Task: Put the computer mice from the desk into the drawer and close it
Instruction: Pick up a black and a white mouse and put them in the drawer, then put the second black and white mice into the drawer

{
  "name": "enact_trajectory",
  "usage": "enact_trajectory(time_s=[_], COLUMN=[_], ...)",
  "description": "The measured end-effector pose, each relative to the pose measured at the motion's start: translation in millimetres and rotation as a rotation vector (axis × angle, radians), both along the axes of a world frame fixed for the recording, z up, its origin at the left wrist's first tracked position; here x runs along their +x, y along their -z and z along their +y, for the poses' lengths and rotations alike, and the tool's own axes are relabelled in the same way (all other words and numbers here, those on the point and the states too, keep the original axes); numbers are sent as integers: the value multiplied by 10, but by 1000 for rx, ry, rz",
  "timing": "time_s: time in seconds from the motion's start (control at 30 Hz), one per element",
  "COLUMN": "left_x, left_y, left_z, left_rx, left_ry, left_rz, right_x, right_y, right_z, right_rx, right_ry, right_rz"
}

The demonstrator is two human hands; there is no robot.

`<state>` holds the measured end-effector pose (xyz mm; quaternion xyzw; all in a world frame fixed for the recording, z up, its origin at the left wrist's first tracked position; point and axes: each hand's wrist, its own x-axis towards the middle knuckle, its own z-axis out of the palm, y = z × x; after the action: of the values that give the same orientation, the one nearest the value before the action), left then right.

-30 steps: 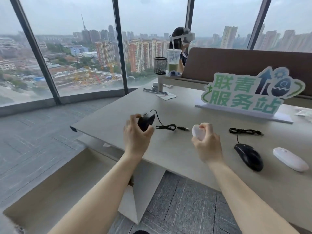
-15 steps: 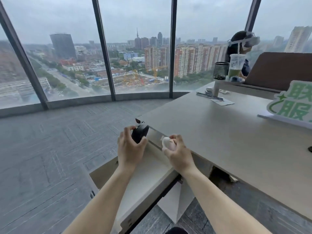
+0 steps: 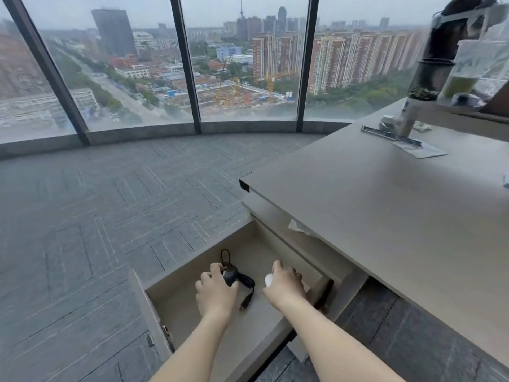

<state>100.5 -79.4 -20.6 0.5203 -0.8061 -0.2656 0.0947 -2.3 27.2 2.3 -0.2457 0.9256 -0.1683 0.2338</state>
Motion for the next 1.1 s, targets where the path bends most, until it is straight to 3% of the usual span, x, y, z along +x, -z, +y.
enact_trajectory(time_s=[0.17,0.27,0.37,0.47,0.63,0.73,0.9,1.1], left_x=[-10,17,32,-4,-336,-566,-931,-1329], left_y=[269,348,283,40,-634,-1024,-1349,-1469], left_z=[-76,-70,-72,-29,449,1001,2052,3477], left_rx=[40,85,117,74,12,48,119,185], left_ry=[24,37,26,8,187,324,549,881], left_rz=[-114,-106,-15,163,514,642,693,586], right_x=[-66,-40,-22,-20,-37,-103,-312,-573], right_y=[210,230,116,-213,-1024,-1423,-1711,-1557], right_z=[-122,-125,-64,110,832,1494,2838,4508], right_rx=[281,310,200,-59,-478,-648,-747,-629], right_ry=[-89,-104,-99,-84,14,182,490,835], right_rz=[29,43,69,91,247,316,482,722])
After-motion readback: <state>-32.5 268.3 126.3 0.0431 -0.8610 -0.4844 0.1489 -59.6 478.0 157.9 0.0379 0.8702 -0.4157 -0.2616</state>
